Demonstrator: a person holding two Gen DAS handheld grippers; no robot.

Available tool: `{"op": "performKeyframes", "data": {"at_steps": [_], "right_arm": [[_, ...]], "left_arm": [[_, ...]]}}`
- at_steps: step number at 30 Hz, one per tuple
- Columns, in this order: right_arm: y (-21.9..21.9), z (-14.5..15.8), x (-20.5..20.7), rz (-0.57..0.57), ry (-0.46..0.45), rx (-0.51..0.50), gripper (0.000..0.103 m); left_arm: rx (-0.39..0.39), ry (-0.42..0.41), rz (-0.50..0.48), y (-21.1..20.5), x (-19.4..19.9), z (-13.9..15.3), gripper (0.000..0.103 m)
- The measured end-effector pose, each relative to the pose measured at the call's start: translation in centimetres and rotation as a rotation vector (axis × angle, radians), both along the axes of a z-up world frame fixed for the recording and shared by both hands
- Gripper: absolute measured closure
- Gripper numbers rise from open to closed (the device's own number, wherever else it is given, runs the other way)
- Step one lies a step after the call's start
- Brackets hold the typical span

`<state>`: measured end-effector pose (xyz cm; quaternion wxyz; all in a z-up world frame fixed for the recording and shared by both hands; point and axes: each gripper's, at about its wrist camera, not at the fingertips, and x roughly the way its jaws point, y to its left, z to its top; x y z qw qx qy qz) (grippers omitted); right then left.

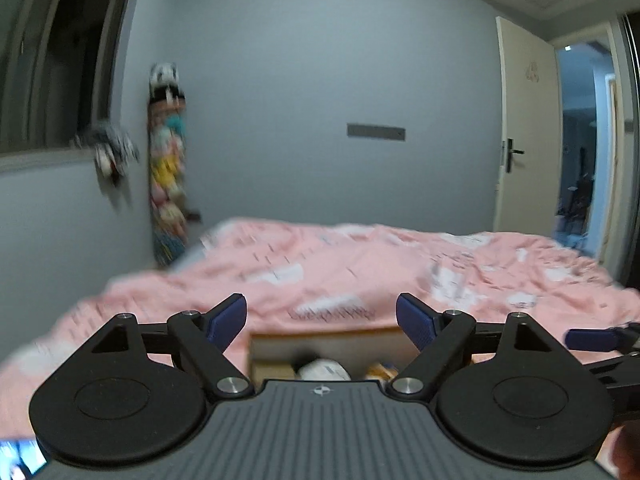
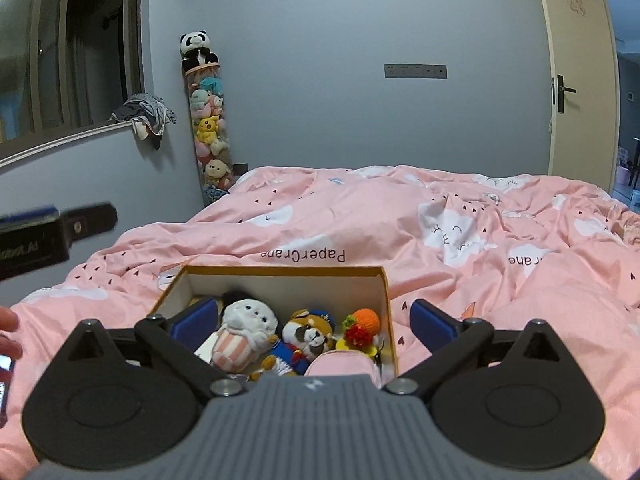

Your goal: Organize objects

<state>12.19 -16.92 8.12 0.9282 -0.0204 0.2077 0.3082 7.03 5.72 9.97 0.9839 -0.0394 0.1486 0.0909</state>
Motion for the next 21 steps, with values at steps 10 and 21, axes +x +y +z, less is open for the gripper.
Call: {"op": "performKeyframes", "data": {"at_steps": [10,21], "right_arm": [[0.2,-1.2,-2.3,-0.005,-0.001,-0.048,0.001],[1.6,-4.4,-2.0,-0.008,0.027,-0.144,0.001]], "left_arm": [[-0.065,0.135,0.069,1.4,-0.9,-3.8,0.004],[-0.011,0.267,0.113,0.9,-1.0,-7.9,0.004]]}}
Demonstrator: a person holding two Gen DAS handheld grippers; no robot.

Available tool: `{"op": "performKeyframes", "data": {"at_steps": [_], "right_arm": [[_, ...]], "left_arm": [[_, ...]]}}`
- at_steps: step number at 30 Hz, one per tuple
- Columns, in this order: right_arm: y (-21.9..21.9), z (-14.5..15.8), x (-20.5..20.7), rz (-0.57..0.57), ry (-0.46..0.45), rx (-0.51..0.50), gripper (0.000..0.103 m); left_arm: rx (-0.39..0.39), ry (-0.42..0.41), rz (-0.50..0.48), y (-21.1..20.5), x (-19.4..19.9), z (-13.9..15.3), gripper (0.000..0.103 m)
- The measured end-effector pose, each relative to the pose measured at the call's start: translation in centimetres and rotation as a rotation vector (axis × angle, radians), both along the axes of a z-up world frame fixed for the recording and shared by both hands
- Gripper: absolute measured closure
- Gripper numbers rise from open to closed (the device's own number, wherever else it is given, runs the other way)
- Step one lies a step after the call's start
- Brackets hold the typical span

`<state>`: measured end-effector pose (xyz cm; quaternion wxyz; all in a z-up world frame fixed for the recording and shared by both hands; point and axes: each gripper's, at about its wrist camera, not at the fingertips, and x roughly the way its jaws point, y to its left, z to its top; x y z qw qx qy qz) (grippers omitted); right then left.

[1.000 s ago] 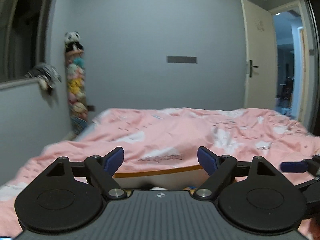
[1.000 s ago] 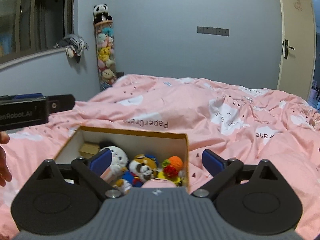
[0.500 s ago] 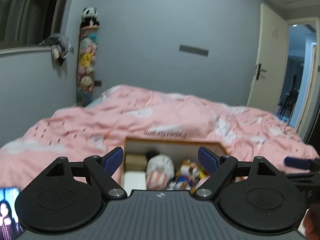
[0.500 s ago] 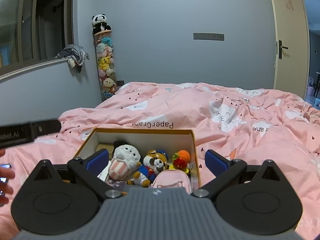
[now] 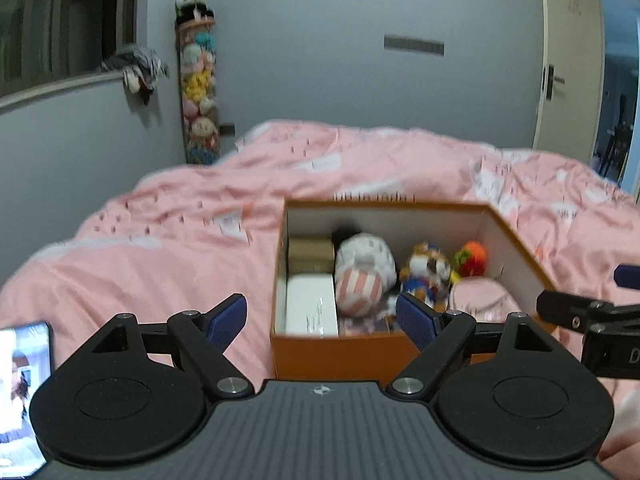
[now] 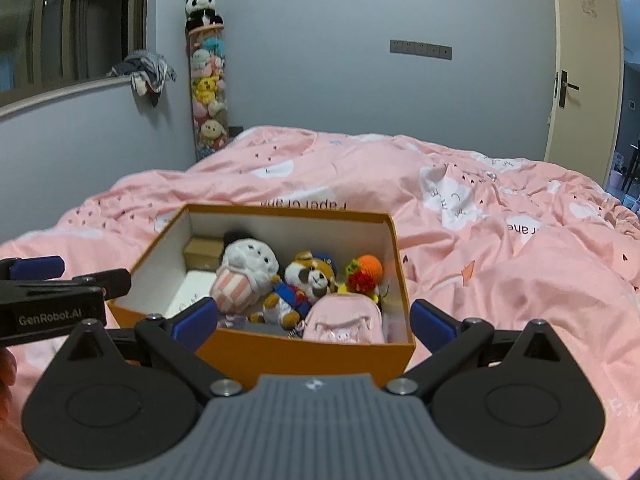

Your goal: Organize objects

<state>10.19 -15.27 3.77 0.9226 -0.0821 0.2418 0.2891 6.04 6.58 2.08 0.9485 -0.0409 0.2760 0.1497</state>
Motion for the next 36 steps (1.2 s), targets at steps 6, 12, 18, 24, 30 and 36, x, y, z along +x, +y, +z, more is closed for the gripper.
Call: {"op": "performKeyframes", "data": {"at_steps": [6,12,18,24,30,36], "right_arm": [[0.4,-2.3,1.1,-0.001,0.034,-0.05,0.001],[0.7,-3.8,1.8,-0.004,0.075,-0.078,0.001],[0.9,-4.0,1.6,0.013,0.073,-0.08,0.001],[1.1,-4.0,1.3,0.031,0.066,-0.083,0.001],[1.2,-4.0,1.3,0.031,0.069,-0.081,0.001],[1.1,-4.1,1.3,0.029,0.082,-0.079,0.001]], "left_arm": [[-0.014,0.066,0.014,0.0,0.5,-2.0,0.004],[-0.002,0.102,0.03,-0.5,0.8,-2.7,0.004],[-0.004,0.13,0.022,-0.6,0.9,-3.2,0.004],[-0.023,0.154,0.022,-0.7,1.1,-3.4,0.004],[-0.031,0.165,0.02,-0.6,1.2,-3.6,0.004],[-0.034,0.169,0.019,-0.6,1.3,-3.7,0.004]]}}
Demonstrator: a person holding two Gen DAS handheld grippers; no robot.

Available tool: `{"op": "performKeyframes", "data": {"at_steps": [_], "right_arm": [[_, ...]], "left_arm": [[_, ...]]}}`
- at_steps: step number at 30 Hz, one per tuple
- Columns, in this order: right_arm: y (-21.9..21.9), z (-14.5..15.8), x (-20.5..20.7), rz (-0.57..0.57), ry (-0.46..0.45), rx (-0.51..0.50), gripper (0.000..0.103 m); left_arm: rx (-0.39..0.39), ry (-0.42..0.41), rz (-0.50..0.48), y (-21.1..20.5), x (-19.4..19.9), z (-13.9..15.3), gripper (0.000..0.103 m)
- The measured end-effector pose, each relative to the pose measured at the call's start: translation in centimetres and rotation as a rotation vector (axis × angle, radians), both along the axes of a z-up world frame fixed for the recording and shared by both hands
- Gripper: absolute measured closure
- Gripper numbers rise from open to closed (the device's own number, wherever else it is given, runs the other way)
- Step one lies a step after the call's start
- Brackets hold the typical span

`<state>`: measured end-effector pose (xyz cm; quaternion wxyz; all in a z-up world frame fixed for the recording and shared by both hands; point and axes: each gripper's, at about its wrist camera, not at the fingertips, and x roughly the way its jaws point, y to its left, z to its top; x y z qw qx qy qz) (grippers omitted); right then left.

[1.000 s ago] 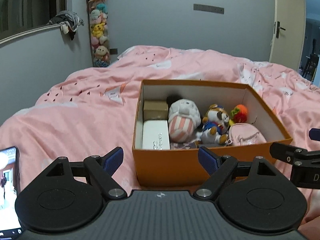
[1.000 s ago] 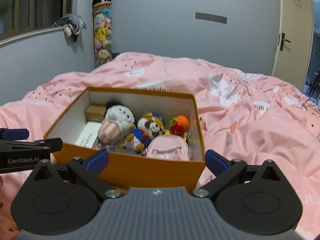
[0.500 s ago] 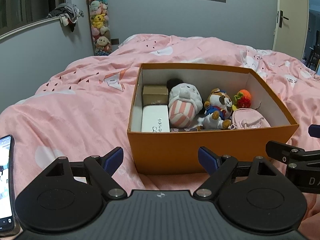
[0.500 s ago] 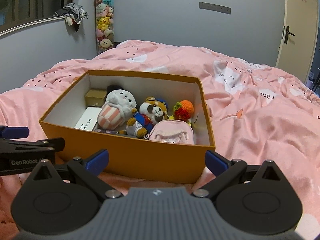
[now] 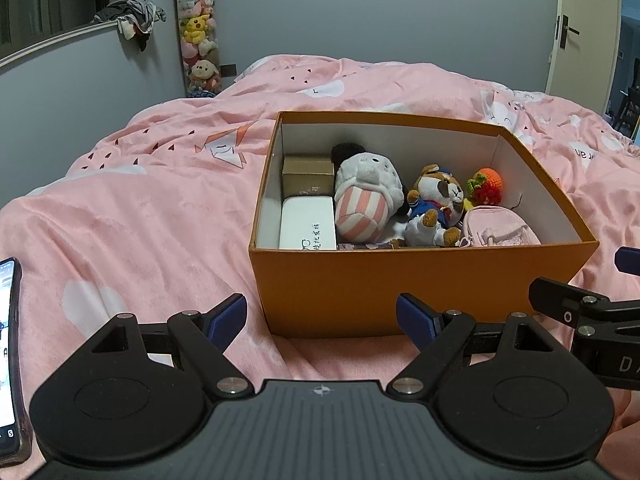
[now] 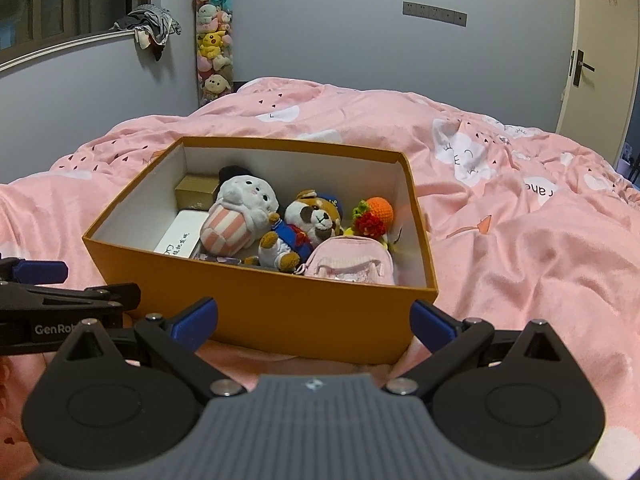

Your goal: Organize objects

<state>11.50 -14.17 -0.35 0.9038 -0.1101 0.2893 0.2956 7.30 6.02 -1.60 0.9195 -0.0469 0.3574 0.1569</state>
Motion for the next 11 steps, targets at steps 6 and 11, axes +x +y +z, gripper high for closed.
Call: {"op": "performKeyframes", "data": {"at_steps": [6,11], "right_arm": [[-0.05,-0.03,-0.01,-0.002,0.004,-0.001,0.001],[-0.03,-0.03,-0.01,-0.003,0.004,-0.001,0.001]], "left_arm": [[-0.002,-0.001,-0.001,-0.05,0.01,0.01,0.004],[-0.007,-0.007,-0.005,-0.09,0.01,0.09,0.004]]}}
